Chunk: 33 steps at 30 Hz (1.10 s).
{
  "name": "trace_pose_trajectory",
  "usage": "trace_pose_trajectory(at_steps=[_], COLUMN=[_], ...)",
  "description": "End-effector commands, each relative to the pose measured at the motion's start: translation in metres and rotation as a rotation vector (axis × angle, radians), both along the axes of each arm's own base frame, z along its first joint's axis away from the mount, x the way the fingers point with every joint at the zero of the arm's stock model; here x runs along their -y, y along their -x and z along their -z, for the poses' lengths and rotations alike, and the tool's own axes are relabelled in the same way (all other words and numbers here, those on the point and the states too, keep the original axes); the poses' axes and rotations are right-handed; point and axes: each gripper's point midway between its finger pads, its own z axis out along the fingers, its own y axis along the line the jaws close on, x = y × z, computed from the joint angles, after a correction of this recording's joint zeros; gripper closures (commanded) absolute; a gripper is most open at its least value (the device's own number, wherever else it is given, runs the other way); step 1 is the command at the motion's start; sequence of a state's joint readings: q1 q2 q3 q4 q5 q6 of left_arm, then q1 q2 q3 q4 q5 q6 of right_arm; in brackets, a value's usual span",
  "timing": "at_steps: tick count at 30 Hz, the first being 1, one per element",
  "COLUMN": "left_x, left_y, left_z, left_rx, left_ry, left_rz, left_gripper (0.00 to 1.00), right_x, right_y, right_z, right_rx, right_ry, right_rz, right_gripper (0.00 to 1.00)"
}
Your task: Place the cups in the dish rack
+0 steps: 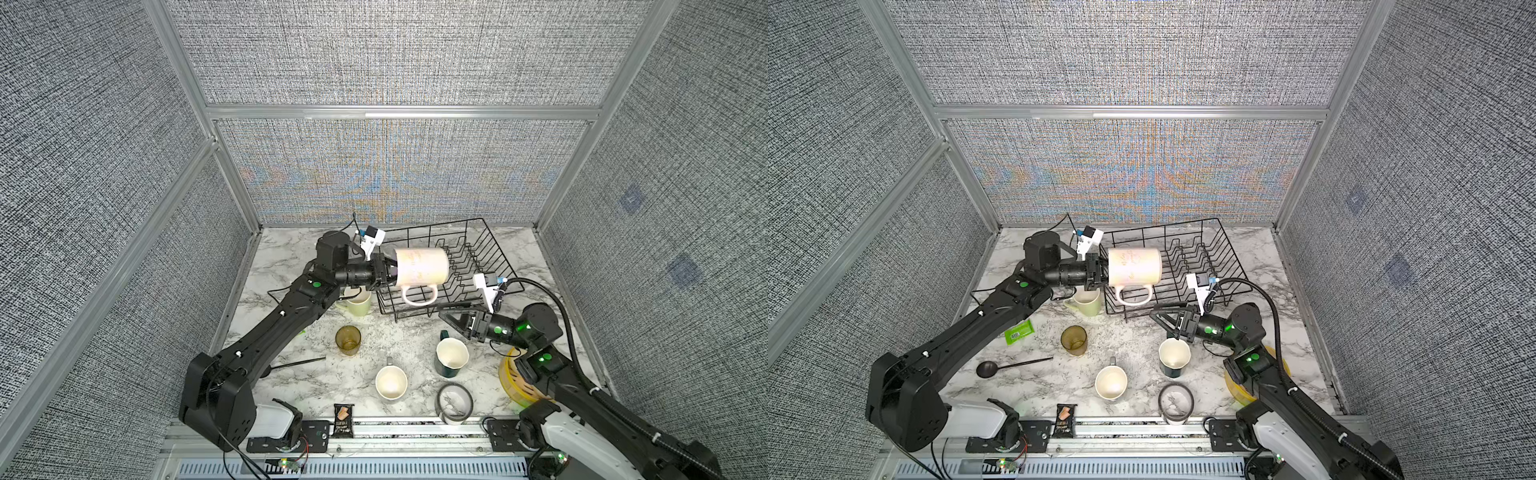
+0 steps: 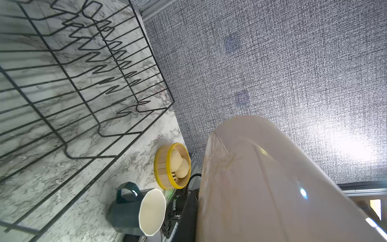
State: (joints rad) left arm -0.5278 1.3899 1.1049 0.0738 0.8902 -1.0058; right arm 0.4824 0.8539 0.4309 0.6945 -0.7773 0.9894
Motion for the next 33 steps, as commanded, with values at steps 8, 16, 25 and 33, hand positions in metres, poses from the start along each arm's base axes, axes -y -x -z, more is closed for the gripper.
trace_pose_trajectory(at_steps=[8,16,25,33], left_x=[0.024,0.024,0.027,0.025], left_y=[0.011,0.013,0.016,0.015], left_z=[-0.029,-0.038,-0.040,-0.037], left_rx=[0.068,0.103,0.098,0.099], left_ry=[0.120,0.114,0.126,0.101], left_rz=[0.065,0.026,0.029,0.020], left_gripper=[1.00,1.00,1.00,1.00], right_x=[-0.023,-0.032,-0.041,-0.041], right_y=[-0.007,-0.015,-0.019,-0.020], right_z=[-0.039,-0.061,-0.067,-0.067], right_rx=[0.039,0.062,0.089,0.077], right_ry=[-0.202,-0.344,-0.346,-0.352], right_rz=[-0.026,-0.026,-0.015,-0.019], right_gripper=[0.28,0.39,0.63,0.86])
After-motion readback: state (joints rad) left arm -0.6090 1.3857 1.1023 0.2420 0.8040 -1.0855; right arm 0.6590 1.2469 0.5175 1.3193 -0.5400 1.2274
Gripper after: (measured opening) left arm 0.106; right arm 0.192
